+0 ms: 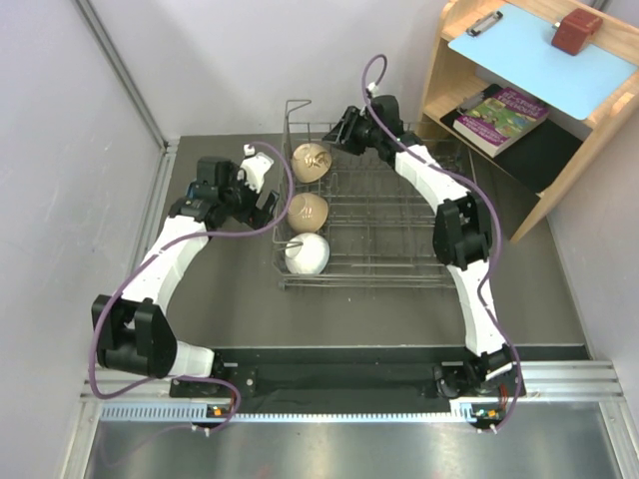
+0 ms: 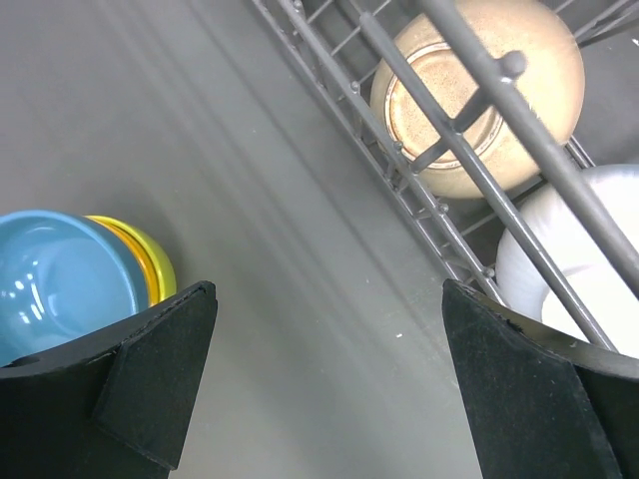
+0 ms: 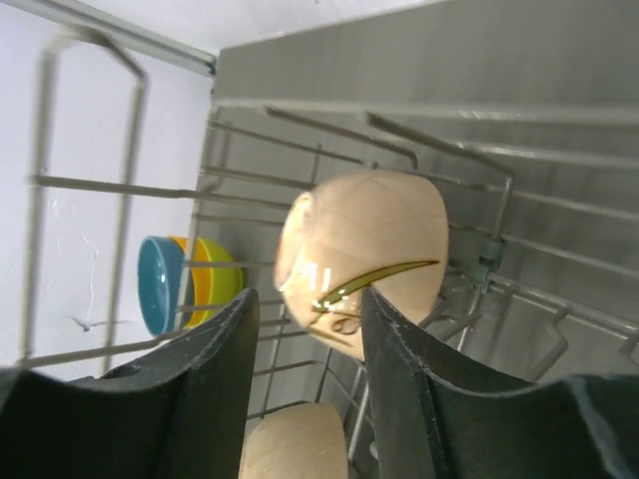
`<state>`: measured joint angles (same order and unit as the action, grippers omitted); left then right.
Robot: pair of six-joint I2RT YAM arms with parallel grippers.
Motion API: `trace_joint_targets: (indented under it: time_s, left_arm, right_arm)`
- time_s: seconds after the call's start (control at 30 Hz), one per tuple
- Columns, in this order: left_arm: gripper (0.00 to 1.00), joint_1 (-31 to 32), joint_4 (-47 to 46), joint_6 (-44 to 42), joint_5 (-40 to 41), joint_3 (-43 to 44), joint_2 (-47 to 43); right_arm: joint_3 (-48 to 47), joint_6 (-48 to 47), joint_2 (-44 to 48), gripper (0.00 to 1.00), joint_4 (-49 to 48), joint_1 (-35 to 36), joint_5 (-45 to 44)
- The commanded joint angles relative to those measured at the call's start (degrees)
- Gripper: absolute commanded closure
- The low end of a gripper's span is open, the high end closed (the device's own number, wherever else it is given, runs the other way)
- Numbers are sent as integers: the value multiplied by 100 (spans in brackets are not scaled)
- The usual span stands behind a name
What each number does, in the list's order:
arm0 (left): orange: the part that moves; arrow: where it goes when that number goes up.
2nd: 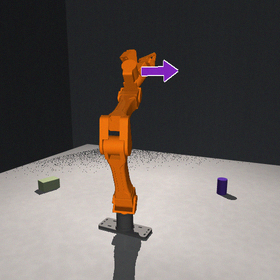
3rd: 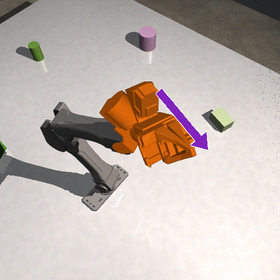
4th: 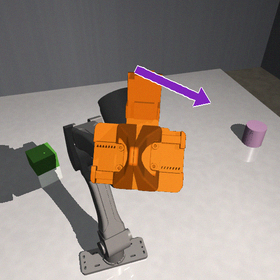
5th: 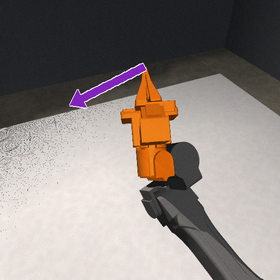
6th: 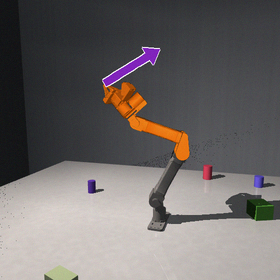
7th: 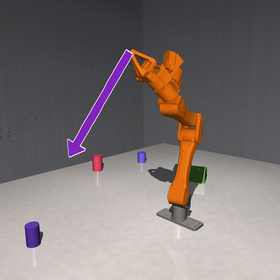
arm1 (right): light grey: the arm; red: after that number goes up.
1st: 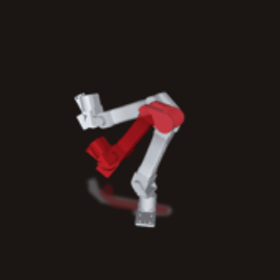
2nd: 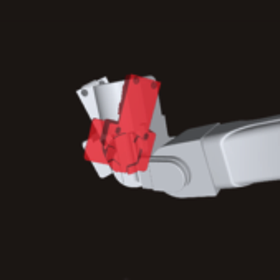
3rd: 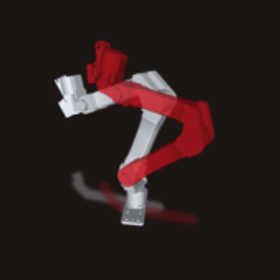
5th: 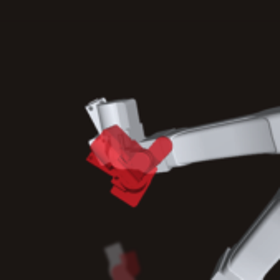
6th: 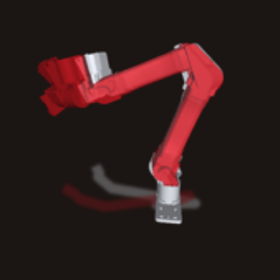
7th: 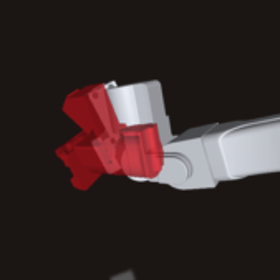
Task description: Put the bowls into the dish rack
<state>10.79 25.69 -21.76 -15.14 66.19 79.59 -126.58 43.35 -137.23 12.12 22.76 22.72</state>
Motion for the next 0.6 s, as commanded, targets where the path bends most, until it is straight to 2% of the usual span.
trace_joint_targets:
  time_s: [0.0,0.13,0.27,0.43,0.57]
  left_arm:
    - [1,38,-222,-144,133,-80,-295]
    - [1,20,-354,-13,642,-2,-357]
    - [1,-85,-258,66,986,227,-427]
    - [1,-628,-55,233,1013,587,-409]
    - [1,-1244,-99,514,960,702,-208]
  right_arm:
    - [-385,-494,803,54,-43,53,-172]
    - [-288,-793,1013,54,-139,61,65]
    - [2,-1555,1469,52,-71,61,574]
    - [1230,-2611,2357,49,273,70,725]
    - [2434,-3437,3594,46,431,44,664]
